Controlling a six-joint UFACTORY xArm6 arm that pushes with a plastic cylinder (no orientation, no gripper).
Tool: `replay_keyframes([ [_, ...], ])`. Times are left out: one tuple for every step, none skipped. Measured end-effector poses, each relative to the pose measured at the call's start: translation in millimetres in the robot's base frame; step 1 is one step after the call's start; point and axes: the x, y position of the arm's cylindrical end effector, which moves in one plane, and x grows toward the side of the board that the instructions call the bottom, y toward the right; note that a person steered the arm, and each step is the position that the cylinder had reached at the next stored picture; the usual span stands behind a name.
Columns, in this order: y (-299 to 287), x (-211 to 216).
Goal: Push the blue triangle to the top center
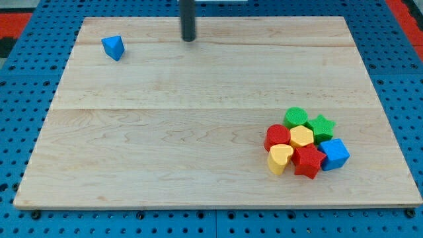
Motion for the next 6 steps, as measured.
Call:
replay_keyframes([
  [-29, 5],
  [-41, 63],
  [-42, 42],
  [-30, -9],
  [-100, -9],
  [-149, -5],
])
